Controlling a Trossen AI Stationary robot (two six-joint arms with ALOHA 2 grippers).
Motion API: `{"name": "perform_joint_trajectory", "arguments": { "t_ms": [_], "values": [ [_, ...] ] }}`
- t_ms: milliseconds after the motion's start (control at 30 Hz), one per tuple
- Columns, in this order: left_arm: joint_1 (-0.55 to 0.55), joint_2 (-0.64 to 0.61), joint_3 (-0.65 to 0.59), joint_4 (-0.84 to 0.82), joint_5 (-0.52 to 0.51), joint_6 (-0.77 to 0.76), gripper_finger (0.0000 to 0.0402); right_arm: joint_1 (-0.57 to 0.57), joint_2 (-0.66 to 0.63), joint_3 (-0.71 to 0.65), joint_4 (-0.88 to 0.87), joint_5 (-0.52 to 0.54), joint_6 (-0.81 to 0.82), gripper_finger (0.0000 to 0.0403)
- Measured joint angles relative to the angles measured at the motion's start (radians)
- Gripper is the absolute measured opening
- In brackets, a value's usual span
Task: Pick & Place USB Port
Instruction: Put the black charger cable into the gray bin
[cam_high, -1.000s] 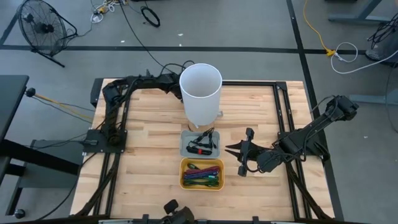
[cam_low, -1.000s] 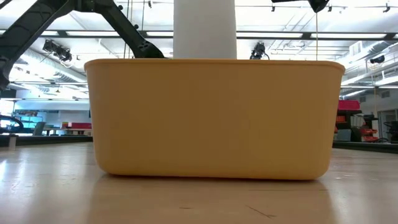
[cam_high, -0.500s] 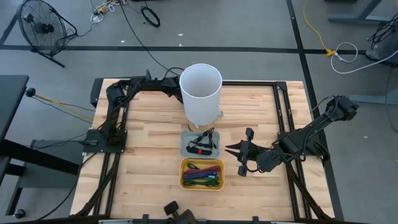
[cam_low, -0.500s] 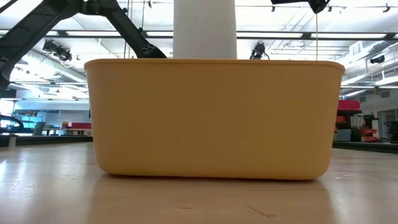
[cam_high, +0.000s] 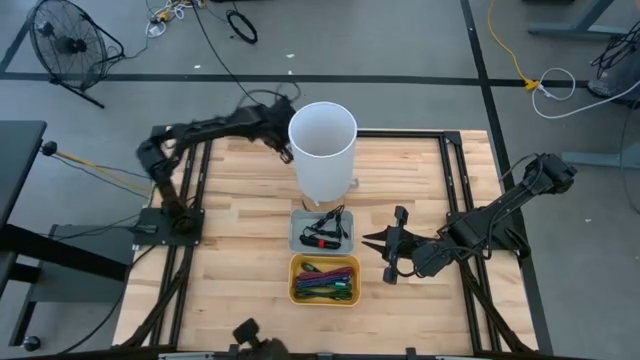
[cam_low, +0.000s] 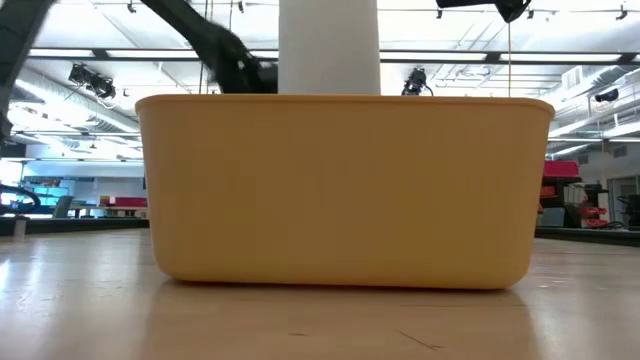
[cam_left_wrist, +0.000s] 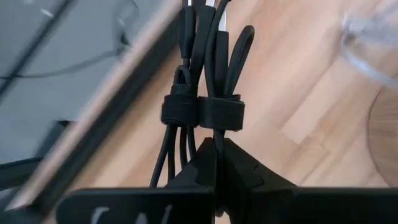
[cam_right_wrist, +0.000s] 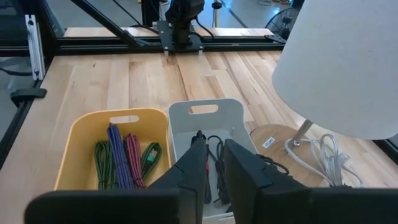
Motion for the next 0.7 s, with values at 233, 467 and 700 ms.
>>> {"name": "perform_joint_trajectory", "arguments": {
  "t_ms": [233,467,700],
  "values": [
    [0.023,-0.288,0.001,-0.093,-0.033,0.002,0.0007,0.0,0.0,0.0,-0.001,-0.001,0.003,0.0058],
    [0.01,-0.56,0.002,-0.209,-0.035,-0.045,0.0007,0.0,0.0,0.0,-0.005,-0.003,0.004,0.0058],
    [-0.118,-0.762,0.002,-0.28,-0.017,-0.108,0.0007,0.0,0.0,0.0,-0.005,-0.003,0.004,0.0058]
  ]
}}
